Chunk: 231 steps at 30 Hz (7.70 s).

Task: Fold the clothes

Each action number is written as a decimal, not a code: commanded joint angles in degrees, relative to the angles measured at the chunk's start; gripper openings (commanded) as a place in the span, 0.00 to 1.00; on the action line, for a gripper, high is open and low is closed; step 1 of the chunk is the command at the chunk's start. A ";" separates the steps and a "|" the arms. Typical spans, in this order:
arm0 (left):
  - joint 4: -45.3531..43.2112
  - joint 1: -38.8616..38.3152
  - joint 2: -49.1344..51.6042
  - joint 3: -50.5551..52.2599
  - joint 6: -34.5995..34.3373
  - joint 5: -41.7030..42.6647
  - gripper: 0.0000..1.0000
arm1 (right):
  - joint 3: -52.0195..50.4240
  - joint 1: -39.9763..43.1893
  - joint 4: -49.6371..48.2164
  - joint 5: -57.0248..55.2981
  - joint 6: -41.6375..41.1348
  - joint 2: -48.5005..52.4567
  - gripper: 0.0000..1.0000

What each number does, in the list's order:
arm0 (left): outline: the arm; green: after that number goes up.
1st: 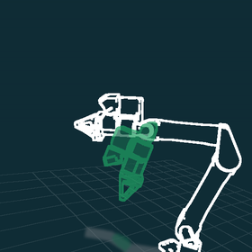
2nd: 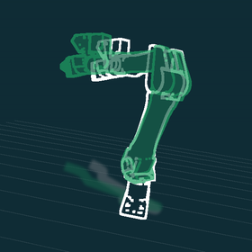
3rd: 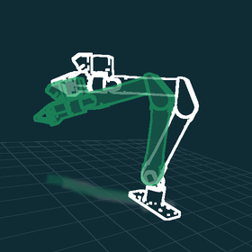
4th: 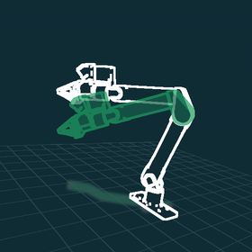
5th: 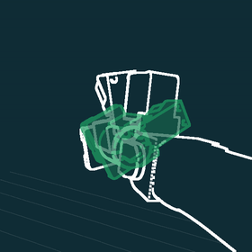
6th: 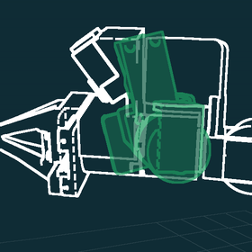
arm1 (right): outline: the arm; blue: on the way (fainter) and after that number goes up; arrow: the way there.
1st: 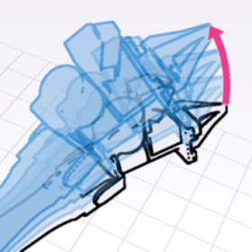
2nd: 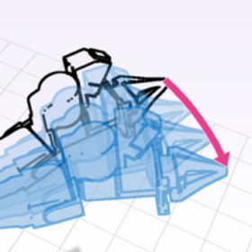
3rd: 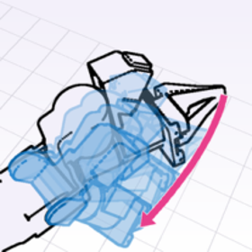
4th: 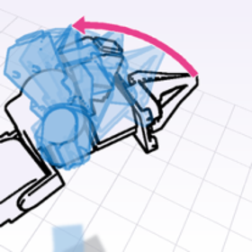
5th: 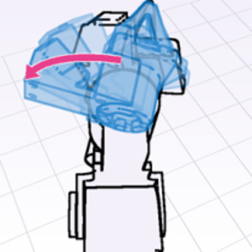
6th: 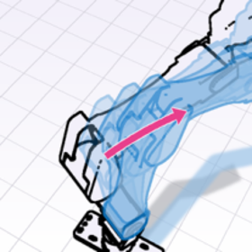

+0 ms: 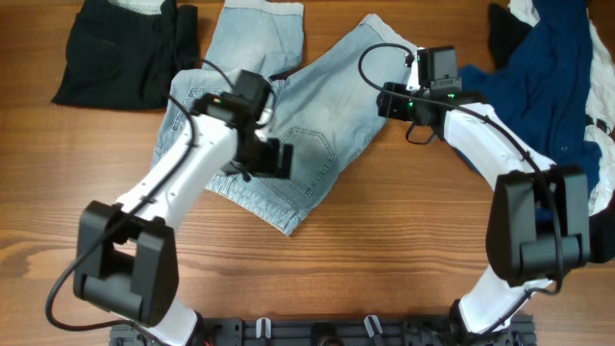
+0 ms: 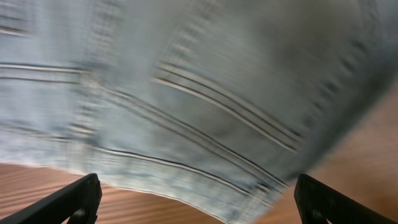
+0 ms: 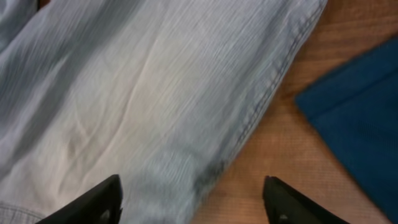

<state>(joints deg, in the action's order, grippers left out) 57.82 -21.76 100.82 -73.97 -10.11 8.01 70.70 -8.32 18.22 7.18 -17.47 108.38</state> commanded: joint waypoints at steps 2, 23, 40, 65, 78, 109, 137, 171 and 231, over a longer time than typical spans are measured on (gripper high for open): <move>-3.23 -6.93 0.24 5.11 0.94 2.40 1.00 | 0.98 0.92 -3.13 -1.33 -1.14 2.84 0.66; -18.16 -18.84 0.46 16.02 -7.78 -2.23 0.13 | 0.96 0.68 -9.62 -5.60 -2.23 9.49 0.66; 0.94 -15.08 -21.90 10.95 -20.52 -5.53 0.04 | 0.98 1.62 2.10 -4.83 -0.52 4.59 0.04; 8.96 -32.13 -29.88 11.13 -44.46 -3.85 0.04 | 0.98 7.32 23.91 -3.15 4.48 -27.15 0.05; 9.53 -23.34 -29.77 13.42 -49.83 -20.00 0.04 | 0.98 1.75 -9.88 6.23 6.80 -8.74 0.04; 5.77 -1.84 -18.51 13.66 -44.11 -30.29 0.04 | 6.14 -11.28 -40.35 2.29 6.60 9.42 0.04; -4.09 6.62 -13.05 11.39 -23.06 -12.15 1.00 | 6.12 -0.15 -21.77 10.51 12.50 7.85 1.00; -8.81 6.67 -12.92 14.01 -23.34 -12.09 1.00 | 7.10 3.96 34.51 4.24 -2.21 17.09 1.00; -24.28 8.55 -5.88 18.58 -2.29 -9.73 0.38 | 6.80 7.37 16.94 4.48 8.46 -16.74 0.91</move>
<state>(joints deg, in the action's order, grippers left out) 33.63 -13.47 94.61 -55.55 -12.62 -2.04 77.58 -0.89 35.86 11.97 -10.13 91.00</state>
